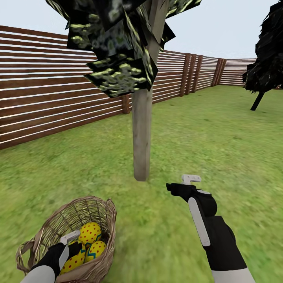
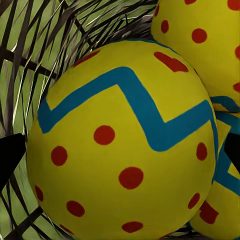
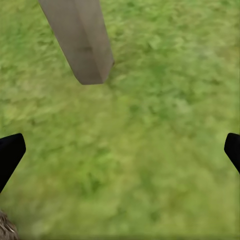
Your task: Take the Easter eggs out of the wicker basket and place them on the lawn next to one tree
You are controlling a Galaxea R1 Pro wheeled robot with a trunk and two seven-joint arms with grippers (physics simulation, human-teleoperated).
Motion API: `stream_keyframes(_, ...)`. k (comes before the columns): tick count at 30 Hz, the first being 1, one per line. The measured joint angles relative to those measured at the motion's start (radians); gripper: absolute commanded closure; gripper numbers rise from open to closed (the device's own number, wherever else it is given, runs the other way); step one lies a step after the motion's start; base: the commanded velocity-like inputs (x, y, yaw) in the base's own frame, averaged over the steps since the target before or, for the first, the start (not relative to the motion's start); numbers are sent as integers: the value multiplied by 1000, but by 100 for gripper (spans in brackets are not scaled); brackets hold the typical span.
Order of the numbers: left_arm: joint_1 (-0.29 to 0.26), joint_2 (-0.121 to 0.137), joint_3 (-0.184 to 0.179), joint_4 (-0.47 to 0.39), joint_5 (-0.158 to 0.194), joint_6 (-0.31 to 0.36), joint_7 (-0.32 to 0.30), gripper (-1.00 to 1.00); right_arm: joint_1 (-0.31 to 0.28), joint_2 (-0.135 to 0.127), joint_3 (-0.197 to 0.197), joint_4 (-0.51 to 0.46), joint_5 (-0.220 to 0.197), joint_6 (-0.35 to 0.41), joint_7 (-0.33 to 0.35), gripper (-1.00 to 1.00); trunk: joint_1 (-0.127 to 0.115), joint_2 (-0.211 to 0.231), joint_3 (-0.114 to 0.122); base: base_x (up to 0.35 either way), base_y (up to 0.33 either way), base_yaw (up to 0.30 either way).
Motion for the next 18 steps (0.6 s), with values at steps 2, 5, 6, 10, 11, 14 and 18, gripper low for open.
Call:
stream_keyframes(2,0,0,0,0,0,0,0,-100,0,0,0,0,0,0,0,-100,1,0,-8,0,0,0)
stream_keyframes(5,0,0,0,0,2,0,0,-100,0,0,0,0,0,0,0,-100,2,-1,-19,0,0,0)
stream_keyframes(6,0,0,0,0,2,0,0,-100,0,0,0,0,0,0,0,-100,2,-1,-19,0,0,0)
stream_keyframes(10,0,0,0,0,2,0,0,-100,0,0,0,0,0,0,0,-100,2,-1,-19,0,0,0)
stream_keyframes(11,0,0,0,0,2,0,0,-100,0,0,0,0,0,0,0,-100,2,-1,-19,0,0,0)
stream_keyframes(14,0,0,0,0,0,-2,0,-100,0,0,0,0,0,0,0,-100,2,-1,-19,0,0,0)
stream_keyframes(18,0,0,0,0,1,-4,1,-100,0,0,0,0,0,0,0,-100,2,-1,-19,0,0,0)
